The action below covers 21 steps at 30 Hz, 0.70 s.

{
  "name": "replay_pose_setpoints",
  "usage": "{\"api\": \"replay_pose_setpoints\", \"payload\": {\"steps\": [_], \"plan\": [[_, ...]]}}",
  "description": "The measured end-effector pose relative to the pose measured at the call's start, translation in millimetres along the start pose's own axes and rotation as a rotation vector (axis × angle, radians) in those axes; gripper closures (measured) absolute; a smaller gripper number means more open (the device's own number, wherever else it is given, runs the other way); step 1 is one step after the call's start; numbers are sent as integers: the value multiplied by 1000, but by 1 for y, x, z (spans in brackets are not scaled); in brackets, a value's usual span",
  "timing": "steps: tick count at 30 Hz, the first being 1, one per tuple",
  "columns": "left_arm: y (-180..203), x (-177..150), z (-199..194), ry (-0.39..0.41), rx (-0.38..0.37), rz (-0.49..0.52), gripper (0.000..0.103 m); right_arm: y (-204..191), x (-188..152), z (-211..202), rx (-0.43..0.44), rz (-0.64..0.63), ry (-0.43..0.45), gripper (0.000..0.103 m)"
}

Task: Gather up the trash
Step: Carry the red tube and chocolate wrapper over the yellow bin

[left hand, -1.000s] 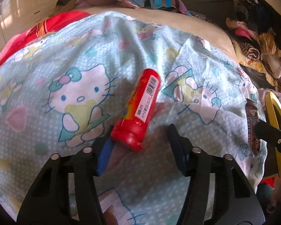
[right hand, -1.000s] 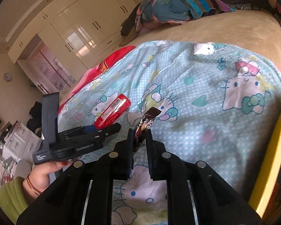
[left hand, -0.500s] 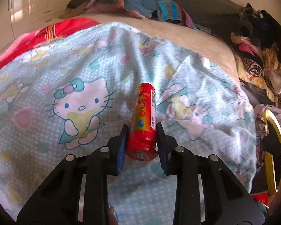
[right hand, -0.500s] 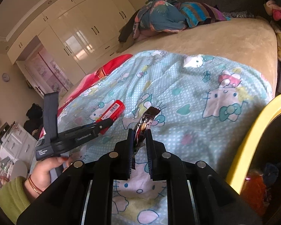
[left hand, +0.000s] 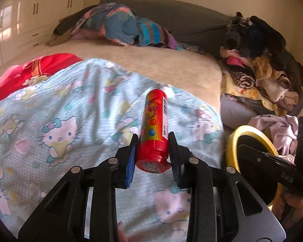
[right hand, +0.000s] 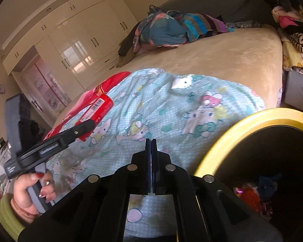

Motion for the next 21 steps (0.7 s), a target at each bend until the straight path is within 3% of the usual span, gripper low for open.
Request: {"api": "replay_pose_setpoints", "payload": {"steps": [6,9,15,21], "plan": [[13,-1,-17,35,14,-31,80,-6,-14,24,32,-7,-111,98],[18,-1,-30,61,-3,-47,80,-14,-23,45,16,-7,-168,65],[32,-3,-52,101,-32,-56,80,-29,-20,71,-73,-86,-156,63],[39,-3,-66,137,-21,-57,80,-30,-13,86,-89,-103,-194,64]]}}
Point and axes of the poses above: each gripper's, at about its wrist camera, not at the fingertips, and z roughly the way its jaws point, y to its right, x to its top, the point moved 1 cm from there along z, roughly the way its jaws point, and after that the axes turned 1 degree about x, right-handed, at the moved point
